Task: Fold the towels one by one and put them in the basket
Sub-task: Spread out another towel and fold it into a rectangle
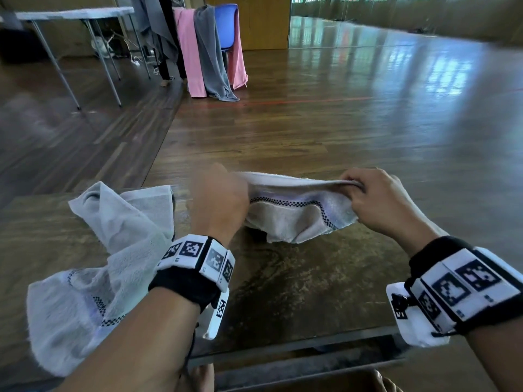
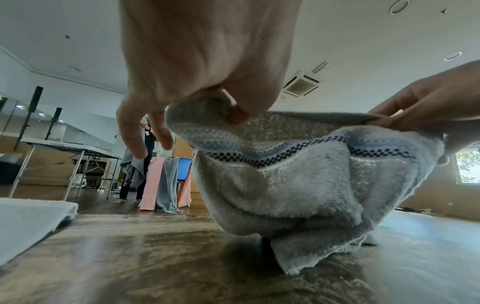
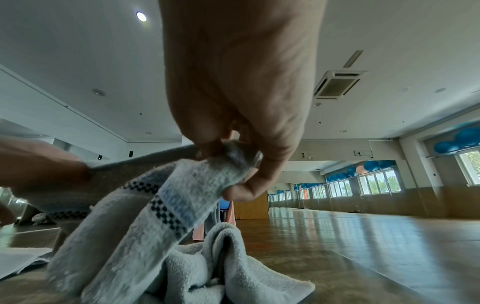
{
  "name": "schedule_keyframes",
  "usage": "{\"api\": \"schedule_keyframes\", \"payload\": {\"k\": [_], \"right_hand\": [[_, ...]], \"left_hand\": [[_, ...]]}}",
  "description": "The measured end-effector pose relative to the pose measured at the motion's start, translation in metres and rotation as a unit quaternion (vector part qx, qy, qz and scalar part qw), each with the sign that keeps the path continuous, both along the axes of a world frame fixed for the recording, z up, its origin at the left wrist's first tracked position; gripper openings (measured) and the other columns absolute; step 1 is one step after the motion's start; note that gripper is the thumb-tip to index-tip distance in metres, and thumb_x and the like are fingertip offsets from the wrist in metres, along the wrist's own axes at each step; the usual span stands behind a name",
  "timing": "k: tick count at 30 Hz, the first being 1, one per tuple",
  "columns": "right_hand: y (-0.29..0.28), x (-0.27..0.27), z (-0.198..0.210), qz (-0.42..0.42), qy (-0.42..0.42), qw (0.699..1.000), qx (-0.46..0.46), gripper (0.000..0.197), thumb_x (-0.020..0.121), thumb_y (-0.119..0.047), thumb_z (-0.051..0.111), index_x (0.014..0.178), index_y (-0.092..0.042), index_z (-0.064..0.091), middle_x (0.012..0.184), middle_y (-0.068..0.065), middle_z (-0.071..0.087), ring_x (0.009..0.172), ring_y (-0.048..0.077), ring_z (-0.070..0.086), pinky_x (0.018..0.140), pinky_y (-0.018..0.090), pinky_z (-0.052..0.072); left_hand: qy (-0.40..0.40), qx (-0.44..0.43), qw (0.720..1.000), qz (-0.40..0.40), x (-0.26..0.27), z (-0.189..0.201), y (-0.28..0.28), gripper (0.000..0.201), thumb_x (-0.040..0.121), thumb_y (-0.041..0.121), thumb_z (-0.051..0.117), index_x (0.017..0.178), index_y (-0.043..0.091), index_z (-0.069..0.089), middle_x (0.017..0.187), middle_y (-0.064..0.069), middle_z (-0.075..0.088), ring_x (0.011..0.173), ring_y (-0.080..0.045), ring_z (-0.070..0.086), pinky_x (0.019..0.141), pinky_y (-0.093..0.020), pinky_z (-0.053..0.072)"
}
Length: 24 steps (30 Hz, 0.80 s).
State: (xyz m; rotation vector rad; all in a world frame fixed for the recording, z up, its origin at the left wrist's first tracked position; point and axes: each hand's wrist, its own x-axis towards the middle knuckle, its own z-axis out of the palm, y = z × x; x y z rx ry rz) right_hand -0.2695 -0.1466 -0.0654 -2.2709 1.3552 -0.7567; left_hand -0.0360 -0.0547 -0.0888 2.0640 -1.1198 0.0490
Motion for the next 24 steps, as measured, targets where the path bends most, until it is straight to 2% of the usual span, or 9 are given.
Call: {"api": "schedule_keyframes", "payload": {"k": [3,6,9,12,15,17,19,21,24], "right_hand": [[-0.002,-0.001,0.001,-0.012,0.003,1.0,0.002,0.032,0.09,-0.001,0.05,0.09,-0.024,0.073,0.082,0.006,0.068,0.074,0.024,0.061,0.054,0.023,0.043],[-0.006,-0.006,0.0,-0.044,0.017,0.999,-0.009,0.025,0.091,-0.005,0.053,0.081,-0.021,0.071,0.077,0.005,0.064,0.07,0.019,0.057,0.049,0.017,0.036],[-0.008,-0.01,-0.002,-0.046,-0.019,0.999,0.01,0.03,0.096,-0.022,0.059,0.066,-0.021,0.062,0.065,0.003,0.06,0.066,0.027,0.064,0.052,0.026,0.043],[-0.009,-0.011,-0.004,-0.021,-0.055,0.998,0.028,0.031,0.098,-0.035,0.06,0.072,-0.019,0.064,0.065,0.001,0.061,0.068,0.026,0.063,0.058,0.031,0.044],[-0.008,-0.007,-0.005,0.011,-0.079,0.996,0.038,0.027,0.097,-0.038,0.062,0.074,-0.028,0.067,0.062,-0.006,0.061,0.06,0.01,0.056,0.053,0.027,0.043],[-0.006,-0.003,-0.004,0.05,-0.087,0.994,0.039,0.022,0.097,-0.039,0.063,0.078,-0.031,0.07,0.066,-0.009,0.065,0.057,0.001,0.053,0.055,0.024,0.043],[-0.001,0.003,-0.005,0.086,-0.078,0.993,0.034,0.018,0.096,-0.04,0.064,0.082,-0.032,0.072,0.071,-0.009,0.068,0.061,0.001,0.055,0.06,0.026,0.045],[0.003,0.01,-0.007,0.106,-0.079,0.991,0.02,0.015,0.093,-0.038,0.068,0.08,-0.035,0.072,0.069,-0.014,0.068,0.06,-0.003,0.056,0.056,0.016,0.044],[0.005,0.015,-0.008,0.097,-0.092,0.991,-0.006,0.014,0.089,-0.037,0.072,0.076,-0.032,0.073,0.065,-0.013,0.066,0.058,-0.003,0.055,0.052,0.012,0.041]], "left_hand": [[-0.004,-0.025,1.0,0.01,0.002,-0.001,-0.003,0.017,0.094,0.027,0.048,0.096,0.01,0.046,0.104,-0.005,0.037,0.096,-0.022,0.036,0.079,-0.037,0.035],[-0.009,-0.054,0.998,-0.009,0.004,-0.001,-0.003,0.012,0.095,0.021,0.048,0.095,0.012,0.041,0.096,-0.004,0.045,0.086,-0.022,0.043,0.075,-0.038,0.036],[-0.001,-0.072,0.997,-0.041,0.007,-0.004,-0.003,0.011,0.095,0.018,0.051,0.097,0.014,0.041,0.079,0.002,0.051,0.069,-0.019,0.051,0.062,-0.033,0.036],[-0.013,-0.053,0.995,-0.084,0.009,-0.008,-0.004,0.015,0.095,0.024,0.059,0.096,0.016,0.046,0.072,0.004,0.055,0.063,-0.011,0.056,0.05,-0.026,0.036],[-0.026,-0.007,0.994,-0.101,0.01,-0.008,-0.006,0.016,0.091,0.033,0.065,0.089,0.02,0.057,0.075,0.002,0.063,0.07,-0.015,0.063,0.058,-0.029,0.05],[-0.029,0.033,0.989,-0.143,0.006,-0.009,-0.006,0.025,0.086,0.042,0.069,0.103,0.025,0.061,0.098,0.001,0.064,0.088,-0.016,0.062,0.076,-0.034,0.054],[0.014,0.047,0.965,-0.257,-0.006,-0.007,-0.006,0.042,0.083,0.049,0.073,0.118,0.03,0.06,0.116,0.002,0.059,0.105,-0.012,0.057,0.09,-0.035,0.05],[0.065,0.035,0.935,-0.348,-0.024,-0.005,-0.006,0.04,0.082,0.049,0.075,0.115,0.03,0.065,0.111,0.006,0.065,0.103,-0.009,0.061,0.087,-0.032,0.051],[0.053,0.017,0.933,-0.357,-0.036,-0.004,-0.009,0.016,0.089,0.035,0.07,0.093,0.019,0.069,0.084,0.003,0.071,0.081,-0.015,0.065,0.074,-0.038,0.054]]}}
